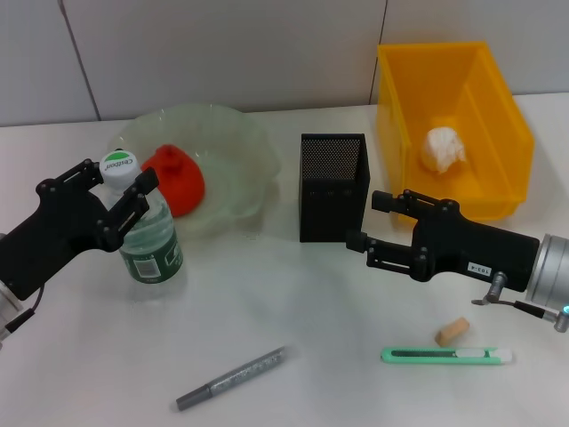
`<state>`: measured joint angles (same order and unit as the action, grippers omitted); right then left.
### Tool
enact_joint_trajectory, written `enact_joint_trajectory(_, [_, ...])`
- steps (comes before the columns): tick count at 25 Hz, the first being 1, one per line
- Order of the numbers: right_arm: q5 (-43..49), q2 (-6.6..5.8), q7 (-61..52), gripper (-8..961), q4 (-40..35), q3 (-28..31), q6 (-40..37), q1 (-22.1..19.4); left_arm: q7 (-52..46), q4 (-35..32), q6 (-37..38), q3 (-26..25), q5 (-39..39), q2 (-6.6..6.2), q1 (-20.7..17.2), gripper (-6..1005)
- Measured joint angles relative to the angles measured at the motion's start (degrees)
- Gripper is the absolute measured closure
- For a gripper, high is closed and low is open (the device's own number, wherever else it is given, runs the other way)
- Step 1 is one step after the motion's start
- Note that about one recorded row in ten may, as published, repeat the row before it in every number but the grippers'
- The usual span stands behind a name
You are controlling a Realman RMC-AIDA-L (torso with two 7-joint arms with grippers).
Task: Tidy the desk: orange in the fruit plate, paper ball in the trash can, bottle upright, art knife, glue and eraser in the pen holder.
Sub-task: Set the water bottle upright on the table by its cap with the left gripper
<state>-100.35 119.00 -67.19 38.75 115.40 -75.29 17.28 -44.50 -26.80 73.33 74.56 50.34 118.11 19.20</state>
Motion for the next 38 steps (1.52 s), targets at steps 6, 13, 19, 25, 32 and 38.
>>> enact_joint_trajectory(6, [0.0, 0.0, 0.0, 180, 0.0, 0.0, 0.1, 0.1, 0.0, 0.0, -1.8, 0.1, 0.0, 0.05, 0.4, 559])
enact_joint_trajectory(13, [0.1, 0.02, -0.1, 180, -0.6, 0.0, 0.1, 0.5, 2.0, 0.1, -3.2, 0.0, 0.0, 0.21, 0.6, 559])
enact_joint_trajectory(19, [0.1, -0.03, 0.0, 180, -1.2, 0.0, 0.1, 0.9, 2.5, 0.7, -3.4, 0.0, -0.2, 0.28, 0.7, 559])
enact_joint_trajectory(25, [0.1, -0.02, 0.0, 181, -1.2, 0.0, 0.1, 0.9, 2.4, 0.8, -3.4, -0.5, -0.5, 0.27, 0.5, 559])
enact_joint_trajectory(32, [0.1, 0.0, 0.0, 181, -1.2, 0.0, 0.1, 0.9, 1.7, 0.8, -3.4, -1.5, -0.5, 0.34, 0.4, 559])
enact_joint_trajectory(38, [0.1, 0.08, 0.0, 181, -1.2, 0.0, 0.1, 1.0, 1.7, 0.8, -3.1, -1.2, -0.6, 0.44, 0.4, 559])
